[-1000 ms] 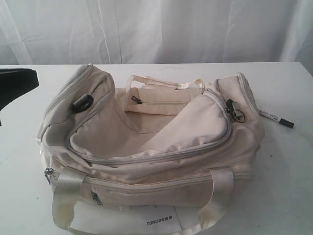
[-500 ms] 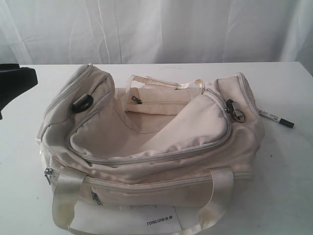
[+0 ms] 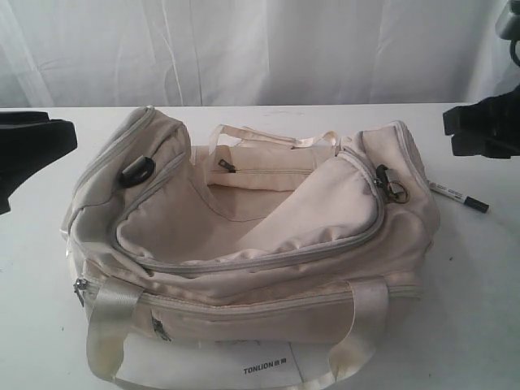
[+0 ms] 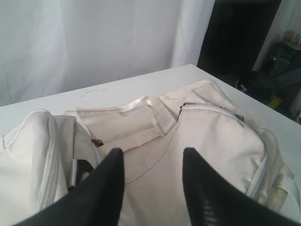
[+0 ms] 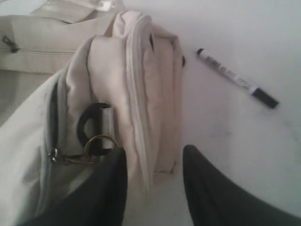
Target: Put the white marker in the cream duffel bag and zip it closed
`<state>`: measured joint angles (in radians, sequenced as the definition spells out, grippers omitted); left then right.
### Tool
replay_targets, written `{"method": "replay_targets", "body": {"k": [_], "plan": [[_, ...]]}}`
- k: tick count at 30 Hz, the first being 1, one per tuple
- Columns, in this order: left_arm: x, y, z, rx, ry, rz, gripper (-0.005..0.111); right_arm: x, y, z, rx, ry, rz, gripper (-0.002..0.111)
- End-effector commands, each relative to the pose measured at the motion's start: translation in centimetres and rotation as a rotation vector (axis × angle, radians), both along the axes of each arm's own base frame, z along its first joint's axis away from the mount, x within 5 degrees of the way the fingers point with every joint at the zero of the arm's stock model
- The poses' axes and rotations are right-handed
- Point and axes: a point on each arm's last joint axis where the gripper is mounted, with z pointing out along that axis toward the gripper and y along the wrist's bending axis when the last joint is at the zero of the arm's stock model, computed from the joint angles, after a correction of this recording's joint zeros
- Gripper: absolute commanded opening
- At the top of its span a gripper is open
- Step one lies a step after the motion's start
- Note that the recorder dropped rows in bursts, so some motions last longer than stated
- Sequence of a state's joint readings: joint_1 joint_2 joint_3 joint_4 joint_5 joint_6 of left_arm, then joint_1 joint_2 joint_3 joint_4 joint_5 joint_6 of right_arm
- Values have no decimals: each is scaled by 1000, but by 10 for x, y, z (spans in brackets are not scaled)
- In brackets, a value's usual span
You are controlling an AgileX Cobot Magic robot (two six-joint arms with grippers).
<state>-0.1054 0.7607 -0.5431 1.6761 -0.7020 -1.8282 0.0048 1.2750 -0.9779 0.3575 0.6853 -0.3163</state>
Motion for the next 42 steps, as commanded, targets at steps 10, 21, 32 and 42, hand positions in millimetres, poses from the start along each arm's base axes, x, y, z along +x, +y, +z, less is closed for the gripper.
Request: {"method": "replay_targets", "body": {"k": [10,21,32,42], "plan": [[-1,0,3,-11,4,9,46,46,-31,-4,282,2,109,38],[-3,-4,2,19,-10,-48,46,56,-20,-21,266,47,142,74],[-5,-5,1,35,-14,-77,56,74,-11,-60,244,136,181,74],[-6,-8,2,59,-42,-114,56,86,1,-77,257,130,208,64]]}}
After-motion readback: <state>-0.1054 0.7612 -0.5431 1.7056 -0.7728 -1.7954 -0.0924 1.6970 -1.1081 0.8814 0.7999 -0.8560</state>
